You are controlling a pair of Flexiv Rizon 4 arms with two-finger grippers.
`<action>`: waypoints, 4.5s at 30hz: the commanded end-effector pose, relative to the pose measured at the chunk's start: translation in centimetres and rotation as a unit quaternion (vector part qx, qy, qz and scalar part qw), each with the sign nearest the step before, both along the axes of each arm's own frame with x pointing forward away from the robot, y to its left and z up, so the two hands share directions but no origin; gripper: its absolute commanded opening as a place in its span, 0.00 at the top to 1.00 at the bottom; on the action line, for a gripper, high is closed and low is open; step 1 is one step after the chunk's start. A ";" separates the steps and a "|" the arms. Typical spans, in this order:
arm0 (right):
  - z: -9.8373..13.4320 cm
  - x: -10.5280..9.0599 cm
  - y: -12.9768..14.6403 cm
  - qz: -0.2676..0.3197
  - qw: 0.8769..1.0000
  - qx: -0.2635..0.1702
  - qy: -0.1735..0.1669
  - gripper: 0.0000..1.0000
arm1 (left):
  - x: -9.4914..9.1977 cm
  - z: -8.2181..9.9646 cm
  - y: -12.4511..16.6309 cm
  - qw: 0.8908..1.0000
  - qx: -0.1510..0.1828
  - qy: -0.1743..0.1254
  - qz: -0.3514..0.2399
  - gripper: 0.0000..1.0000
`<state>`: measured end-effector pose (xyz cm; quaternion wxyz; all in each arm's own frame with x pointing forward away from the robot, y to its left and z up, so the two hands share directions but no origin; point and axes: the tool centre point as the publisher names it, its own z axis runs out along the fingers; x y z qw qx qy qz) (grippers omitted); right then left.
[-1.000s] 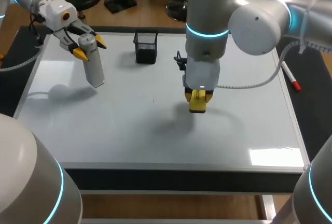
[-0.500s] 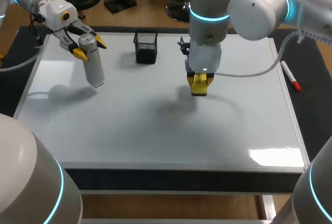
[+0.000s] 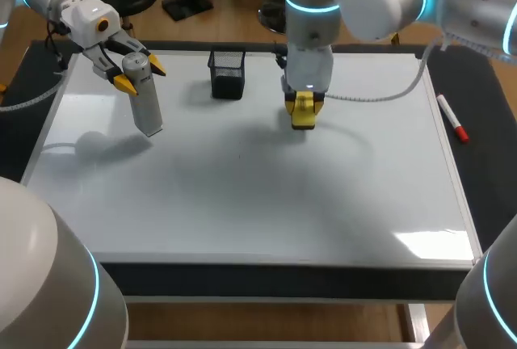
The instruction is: Pick up the inspection probe, press it on each red-marked spot on the whiteboard one by one, put down the probe, pick up the eraser, and wipe off all the red marks.
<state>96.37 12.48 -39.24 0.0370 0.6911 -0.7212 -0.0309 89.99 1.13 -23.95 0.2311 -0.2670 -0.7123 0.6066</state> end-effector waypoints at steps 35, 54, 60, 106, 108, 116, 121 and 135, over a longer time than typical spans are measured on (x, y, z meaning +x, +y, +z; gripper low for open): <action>-1.7 9.6 -0.2 -0.008 0.999 -0.012 0.029 1.00 | 0.2 0.0 0.1 1.000 0.000 0.000 -0.003 1.00; -2.5 9.5 0.1 -0.005 0.999 -0.023 0.032 1.00 | 0.2 0.0 0.1 1.000 0.000 0.000 -0.003 1.00; -2.4 9.3 -0.3 -0.007 0.999 -0.019 0.032 0.54 | 0.2 0.0 0.1 1.000 0.000 0.000 -0.003 1.00; 7.8 7.5 -9.6 -0.407 0.903 0.134 0.003 0.00 | 0.2 0.0 0.1 1.000 0.000 0.000 -0.003 1.00; 8.5 7.6 -9.8 -0.432 0.892 0.133 0.001 0.00 | 0.2 0.0 0.1 1.000 0.000 0.000 -0.003 1.00; 11.0 8.5 -9.3 -0.505 0.859 0.086 0.023 0.00 | 0.2 0.0 0.1 1.000 0.000 0.000 -0.003 1.00; 12.4 9.6 -8.2 -0.538 0.840 0.060 0.042 0.00 | 0.2 0.0 0.1 1.000 0.000 0.000 -0.003 1.00; 14.2 10.8 -5.3 -0.550 0.826 0.093 0.074 0.00 | 0.2 0.0 0.1 1.000 0.000 0.000 -0.003 1.00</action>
